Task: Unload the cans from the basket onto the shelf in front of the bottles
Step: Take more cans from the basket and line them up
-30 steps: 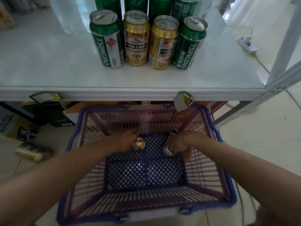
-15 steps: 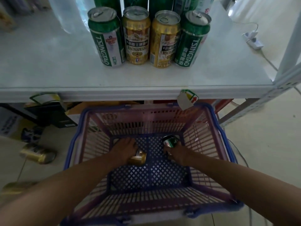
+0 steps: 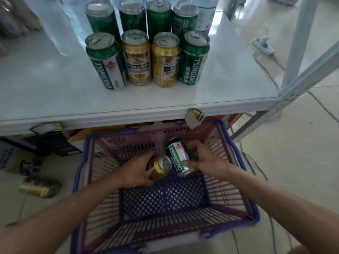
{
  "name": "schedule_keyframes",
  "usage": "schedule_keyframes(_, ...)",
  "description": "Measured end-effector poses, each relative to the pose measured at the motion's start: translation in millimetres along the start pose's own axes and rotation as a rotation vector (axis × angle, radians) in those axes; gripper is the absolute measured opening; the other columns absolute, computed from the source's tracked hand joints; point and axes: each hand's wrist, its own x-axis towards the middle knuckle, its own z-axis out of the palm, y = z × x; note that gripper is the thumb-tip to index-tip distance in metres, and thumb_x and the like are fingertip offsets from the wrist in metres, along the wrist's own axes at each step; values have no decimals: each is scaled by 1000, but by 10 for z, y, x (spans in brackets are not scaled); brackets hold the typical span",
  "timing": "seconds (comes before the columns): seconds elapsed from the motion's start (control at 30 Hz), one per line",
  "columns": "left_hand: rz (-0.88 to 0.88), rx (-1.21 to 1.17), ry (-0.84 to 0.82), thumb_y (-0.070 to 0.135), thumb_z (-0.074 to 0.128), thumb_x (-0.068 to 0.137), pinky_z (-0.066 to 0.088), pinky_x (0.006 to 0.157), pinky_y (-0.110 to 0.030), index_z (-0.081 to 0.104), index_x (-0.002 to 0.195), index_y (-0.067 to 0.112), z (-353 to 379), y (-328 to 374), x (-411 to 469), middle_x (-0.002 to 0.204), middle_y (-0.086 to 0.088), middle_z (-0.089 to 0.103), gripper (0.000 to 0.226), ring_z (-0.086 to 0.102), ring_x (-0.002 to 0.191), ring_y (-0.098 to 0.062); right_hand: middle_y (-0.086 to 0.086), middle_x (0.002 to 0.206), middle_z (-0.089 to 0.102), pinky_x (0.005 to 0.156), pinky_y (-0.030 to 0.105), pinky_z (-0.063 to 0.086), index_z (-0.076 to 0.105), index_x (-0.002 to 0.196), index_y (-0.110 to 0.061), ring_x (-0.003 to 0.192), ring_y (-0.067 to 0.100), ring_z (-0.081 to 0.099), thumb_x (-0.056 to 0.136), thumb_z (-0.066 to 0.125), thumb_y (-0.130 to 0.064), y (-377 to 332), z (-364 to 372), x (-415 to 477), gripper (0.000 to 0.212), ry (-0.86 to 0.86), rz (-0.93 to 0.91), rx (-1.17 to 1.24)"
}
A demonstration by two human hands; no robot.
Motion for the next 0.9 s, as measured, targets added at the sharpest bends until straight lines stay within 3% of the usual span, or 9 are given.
schedule_keyframes(0.07,-13,-153,92,41,92,57,52,96,-27,49,125,26,-101,177,-88,118,10,64,82,63,109,-7,-11,130,60,102,32,51,41,142,-23,121,8,58,83,85,-27,-98,-70,-157,74,36,5,114)
schedule_keyframes(0.13,19,-313,183,34,97,57,48,99,-17,51,130,28,-187,371,-164,123,17,65,87,62,113,2,-15,136,61,110,32,44,43,146,-29,126,5,56,72,92,-31,-193,-103,-246,89,18,-14,90)
schedule_keyframes(0.2,67,-384,244,26,99,57,46,96,-8,54,131,30,-317,553,-207,123,20,67,87,61,114,9,-19,136,59,112,29,37,42,146,-31,123,-6,53,69,94,-26,-306,-118,-340,93,2,-49,65)
schedule_keyframes(0.27,107,-394,262,27,100,56,45,99,-9,55,134,28,-486,695,-227,125,20,67,90,61,116,9,-24,130,58,112,28,37,38,145,-32,116,-13,53,69,94,-18,-419,-149,-427,96,9,-76,76)
schedule_keyframes(0.43,167,-416,348,27,97,58,47,92,-8,63,124,33,-826,958,-344,117,25,71,75,65,110,7,-6,132,67,113,46,44,40,145,-28,124,11,63,66,96,-10,-600,-281,-571,98,-30,-242,103)
schedule_keyframes(0.57,187,-444,459,30,96,58,54,91,-19,66,123,28,-1000,1127,-393,111,18,75,71,70,105,0,6,133,67,107,54,48,39,147,-23,124,25,65,68,93,0,-739,-424,-589,98,5,-338,167)
schedule_keyframes(0.77,249,-499,581,25,95,62,54,88,-16,65,127,21,-1164,1330,-296,113,11,75,73,70,106,-2,12,129,70,105,57,49,42,145,-20,118,32,69,67,92,-1,-952,-633,-604,94,142,-441,293)
schedule_keyframes(0.9,263,-494,643,32,95,62,54,101,-36,64,127,25,-1204,1385,-237,118,11,73,73,67,113,-8,12,125,71,103,57,51,43,142,-19,116,31,70,64,92,-5,-1047,-700,-597,93,195,-470,286)
